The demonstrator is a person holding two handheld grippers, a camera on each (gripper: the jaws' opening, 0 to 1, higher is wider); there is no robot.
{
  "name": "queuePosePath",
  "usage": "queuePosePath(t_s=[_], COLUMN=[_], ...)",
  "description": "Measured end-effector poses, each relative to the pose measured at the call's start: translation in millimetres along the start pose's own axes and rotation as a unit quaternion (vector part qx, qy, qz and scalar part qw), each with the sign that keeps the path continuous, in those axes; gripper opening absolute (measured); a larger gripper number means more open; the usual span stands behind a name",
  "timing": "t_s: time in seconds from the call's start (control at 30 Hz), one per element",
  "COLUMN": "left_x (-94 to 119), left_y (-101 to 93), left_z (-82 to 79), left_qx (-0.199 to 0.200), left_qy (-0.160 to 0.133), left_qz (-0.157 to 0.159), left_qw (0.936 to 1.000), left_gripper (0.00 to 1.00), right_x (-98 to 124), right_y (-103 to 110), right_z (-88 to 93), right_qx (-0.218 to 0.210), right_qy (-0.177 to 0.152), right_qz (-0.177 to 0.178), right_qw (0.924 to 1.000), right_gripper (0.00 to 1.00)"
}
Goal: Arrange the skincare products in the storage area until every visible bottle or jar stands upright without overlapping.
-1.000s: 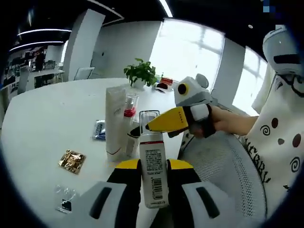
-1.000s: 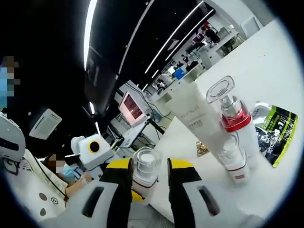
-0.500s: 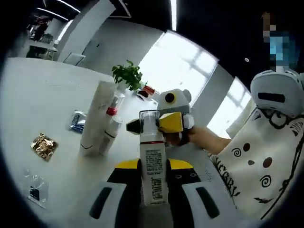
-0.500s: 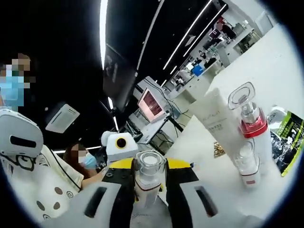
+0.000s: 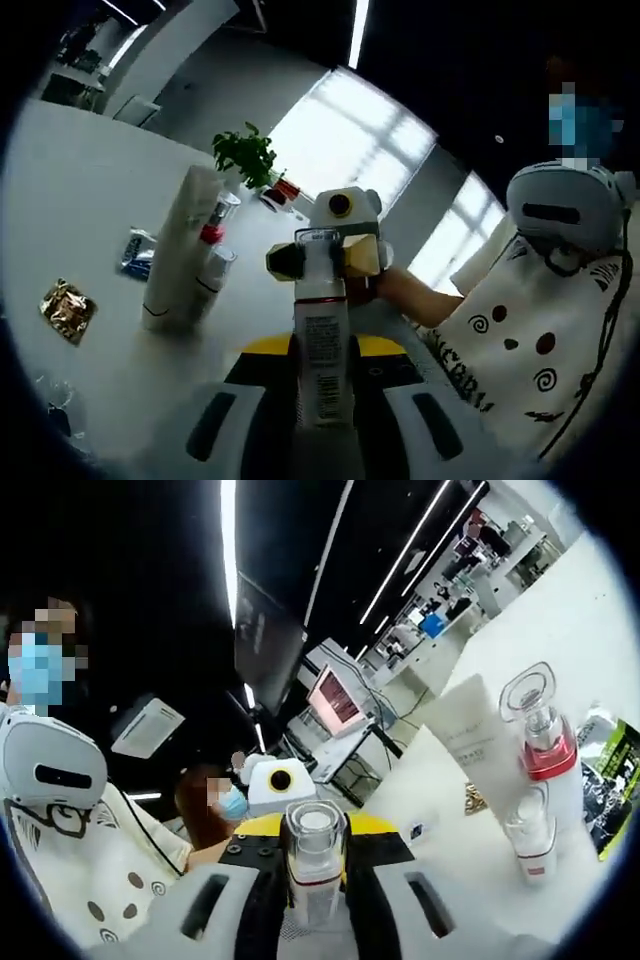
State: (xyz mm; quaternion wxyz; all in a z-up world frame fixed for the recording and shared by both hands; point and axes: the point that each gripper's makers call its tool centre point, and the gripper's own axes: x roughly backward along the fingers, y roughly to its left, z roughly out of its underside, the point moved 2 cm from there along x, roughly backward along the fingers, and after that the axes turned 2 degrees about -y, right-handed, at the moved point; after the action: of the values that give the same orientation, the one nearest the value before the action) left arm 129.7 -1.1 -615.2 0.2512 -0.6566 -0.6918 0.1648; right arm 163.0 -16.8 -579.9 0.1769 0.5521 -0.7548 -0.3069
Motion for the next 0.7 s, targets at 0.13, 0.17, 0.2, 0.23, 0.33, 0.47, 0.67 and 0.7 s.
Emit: queuePosePath(t_s=[0.13, 0.17, 0.2, 0.23, 0.33, 0.47, 0.67, 0.7], left_x=[-1, -2, -3, -3, -4, -10, -16, -17], left_y=[12.3, 14.2, 16.3, 19.7, 26.4, 33.9, 49.0, 50.0], left_z=[1.1, -1.6, -3.7, -6.1, -7.6, -6.0, -4.3, -4.9], left_qx=[-0.028, -0.042, -0.058, -0.071, -0.121, -0.149, -0.216, -0.22], left_qy=[0.017, 0.013, 0.013, 0.012, 0.031, 0.049, 0.079, 0.076], left_qz=[-0.061, -0.078, -0.1, -0.115, -0.17, -0.226, -0.303, -0.309], left_qw=[0.9976, 0.996, 0.9932, 0.9907, 0.9775, 0.9614, 0.925, 0.9219], left_gripper=[0.15, 0.16, 0.16, 0.17, 0.18, 0.22, 0.21, 0.21], right_x=[1, 1, 1, 2, 3, 3, 2, 2], right_y=[-13, -14, -16, -17, -26, -34, -44, -45], right_z=[0.5, -2.1, -4.6, -5.5, -7.4, -10.9, -8.0, -7.0], right_qx=[0.023, 0.031, 0.042, 0.043, 0.063, 0.046, 0.055, 0.059], right_qy=[0.004, -0.004, -0.011, -0.013, -0.012, -0.033, -0.032, -0.031], right_qz=[0.048, 0.054, 0.063, 0.07, 0.11, 0.149, 0.198, 0.205], right_qw=[0.9986, 0.998, 0.9971, 0.9965, 0.9918, 0.9873, 0.9781, 0.9766], right_gripper=[0.2, 0.2, 0.2, 0.2, 0.2, 0.2, 0.2, 0.2])
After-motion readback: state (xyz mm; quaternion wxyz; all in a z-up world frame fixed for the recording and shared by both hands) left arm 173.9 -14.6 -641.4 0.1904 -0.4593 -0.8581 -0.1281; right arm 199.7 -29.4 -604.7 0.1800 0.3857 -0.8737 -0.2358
